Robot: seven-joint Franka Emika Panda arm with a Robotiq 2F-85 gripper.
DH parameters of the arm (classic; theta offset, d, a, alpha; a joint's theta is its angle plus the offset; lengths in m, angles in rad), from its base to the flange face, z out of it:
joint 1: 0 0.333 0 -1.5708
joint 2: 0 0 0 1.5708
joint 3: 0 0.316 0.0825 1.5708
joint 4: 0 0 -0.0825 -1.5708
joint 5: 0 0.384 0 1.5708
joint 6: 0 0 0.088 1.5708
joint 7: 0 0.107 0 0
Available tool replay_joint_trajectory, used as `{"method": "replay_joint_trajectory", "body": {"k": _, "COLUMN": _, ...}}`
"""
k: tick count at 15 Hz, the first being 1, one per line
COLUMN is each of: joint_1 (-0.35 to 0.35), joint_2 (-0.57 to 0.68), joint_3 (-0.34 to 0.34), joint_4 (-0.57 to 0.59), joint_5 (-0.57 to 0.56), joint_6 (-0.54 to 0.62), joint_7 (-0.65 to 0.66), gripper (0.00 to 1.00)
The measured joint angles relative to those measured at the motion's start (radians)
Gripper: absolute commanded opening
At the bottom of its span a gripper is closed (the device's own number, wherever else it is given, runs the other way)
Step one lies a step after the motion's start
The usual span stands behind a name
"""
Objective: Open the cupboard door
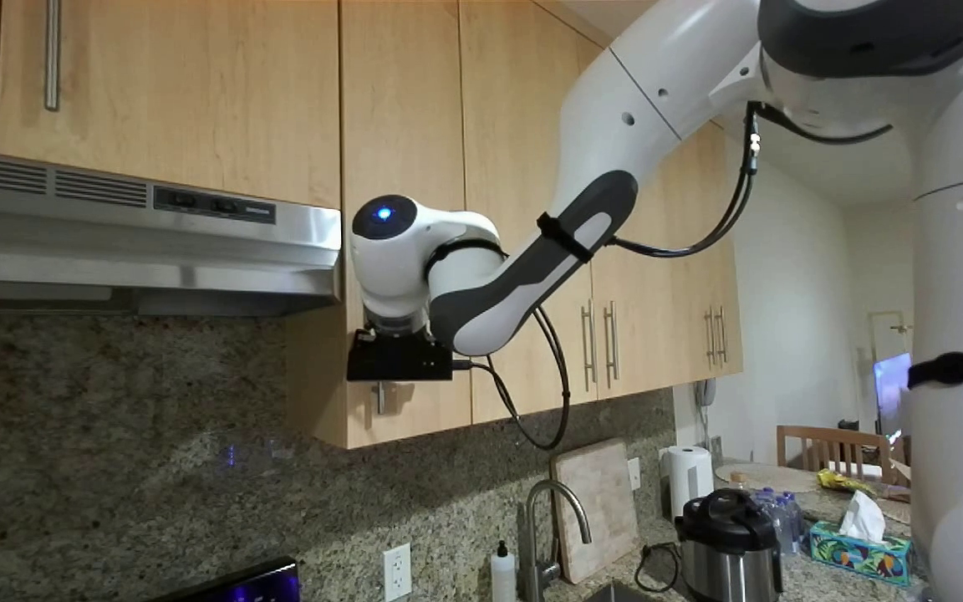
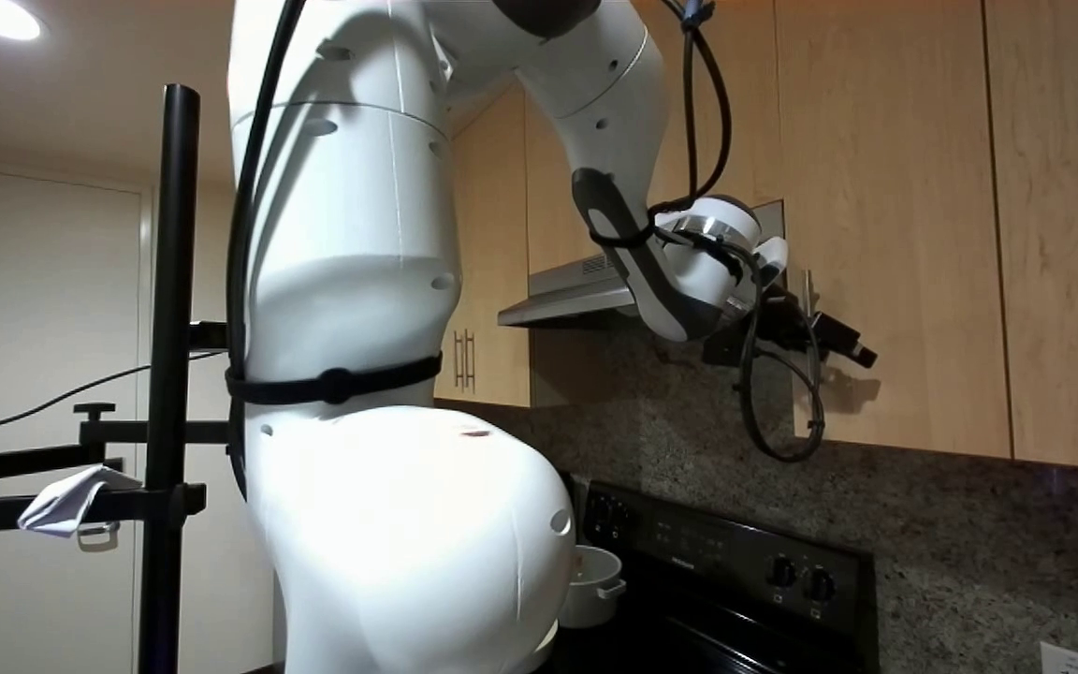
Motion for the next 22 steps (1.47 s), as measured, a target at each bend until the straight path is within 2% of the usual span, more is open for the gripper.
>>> {"method": "replay_joint_trajectory", "body": {"k": 5, "joint_1": 0.002, "joint_2": -0.05, "joint_3": -0.012, "joint_4": -0.055, "joint_5": 0.001, "joint_6": 0.033, "joint_7": 0.0, "gripper": 1.0}}
{"method": "replay_joint_trajectory", "body": {"k": 13, "joint_1": 0.001, "joint_2": -0.119, "joint_3": -0.062, "joint_4": -0.139, "joint_5": 0.001, "joint_6": 0.165, "joint_7": -0.007, "gripper": 1.0}}
{"method": "replay_joint_trajectory", "body": {"k": 22, "joint_1": 0.001, "joint_2": -0.221, "joint_3": -0.1, "joint_4": -0.242, "joint_5": 0.001, "joint_6": 0.23, "joint_7": -0.102, "gripper": 1.0}}
